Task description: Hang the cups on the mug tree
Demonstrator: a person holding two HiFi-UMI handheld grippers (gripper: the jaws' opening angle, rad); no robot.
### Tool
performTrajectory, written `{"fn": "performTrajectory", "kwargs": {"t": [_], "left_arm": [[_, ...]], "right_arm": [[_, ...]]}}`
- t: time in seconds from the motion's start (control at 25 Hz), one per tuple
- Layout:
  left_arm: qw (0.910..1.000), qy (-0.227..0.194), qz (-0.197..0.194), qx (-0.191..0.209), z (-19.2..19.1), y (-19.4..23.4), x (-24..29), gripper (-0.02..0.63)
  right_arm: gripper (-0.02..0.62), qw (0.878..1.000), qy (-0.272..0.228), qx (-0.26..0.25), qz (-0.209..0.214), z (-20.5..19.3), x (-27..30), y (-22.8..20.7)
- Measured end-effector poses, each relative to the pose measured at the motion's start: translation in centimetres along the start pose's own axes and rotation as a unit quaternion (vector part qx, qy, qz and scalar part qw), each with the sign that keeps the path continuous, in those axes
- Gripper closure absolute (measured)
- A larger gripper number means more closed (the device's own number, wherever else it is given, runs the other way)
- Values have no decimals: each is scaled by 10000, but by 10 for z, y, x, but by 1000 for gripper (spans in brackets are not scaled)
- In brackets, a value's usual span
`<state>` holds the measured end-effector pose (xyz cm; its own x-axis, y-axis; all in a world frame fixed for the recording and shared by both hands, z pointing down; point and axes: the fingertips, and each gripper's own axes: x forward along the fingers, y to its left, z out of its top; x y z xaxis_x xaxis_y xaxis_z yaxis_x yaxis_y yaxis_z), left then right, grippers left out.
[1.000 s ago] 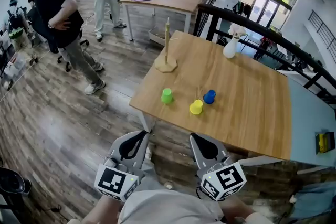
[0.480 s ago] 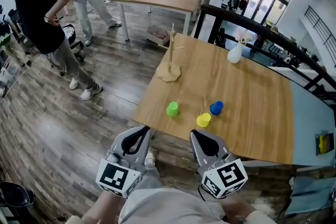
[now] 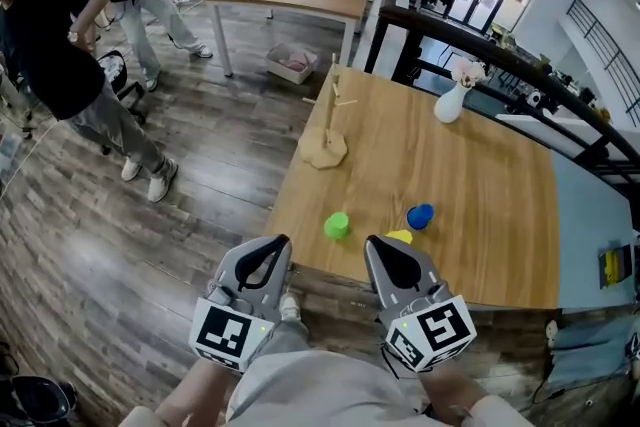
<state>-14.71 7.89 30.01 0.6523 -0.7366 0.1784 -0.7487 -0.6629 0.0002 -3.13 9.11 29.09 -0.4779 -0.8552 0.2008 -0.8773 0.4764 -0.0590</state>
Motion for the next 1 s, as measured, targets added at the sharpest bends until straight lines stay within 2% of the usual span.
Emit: {"fn": "performTrajectory", "kwargs": {"t": [0.28, 0.4, 0.52, 0.64, 1.0], "left_arm": [[9995, -9, -318, 2, 5, 43, 23, 604], [9992, -52, -385, 136, 6, 57, 31, 604], [9991, -73, -415, 62, 9, 63, 36, 604], [9990, -106, -416, 126, 9, 68, 39, 604], [9997, -13, -223, -40, 17, 75, 55, 604]], "right_arm": [[595, 9998, -47, -31, -197, 19, 48, 3], [595, 9996, -119, -51, -252, 25, 63, 4], [595, 9994, -189, -73, -278, 29, 71, 0], [595, 9994, -207, -108, -249, 28, 77, -2], [595, 9998, -162, -73, -125, 33, 84, -22]]}}
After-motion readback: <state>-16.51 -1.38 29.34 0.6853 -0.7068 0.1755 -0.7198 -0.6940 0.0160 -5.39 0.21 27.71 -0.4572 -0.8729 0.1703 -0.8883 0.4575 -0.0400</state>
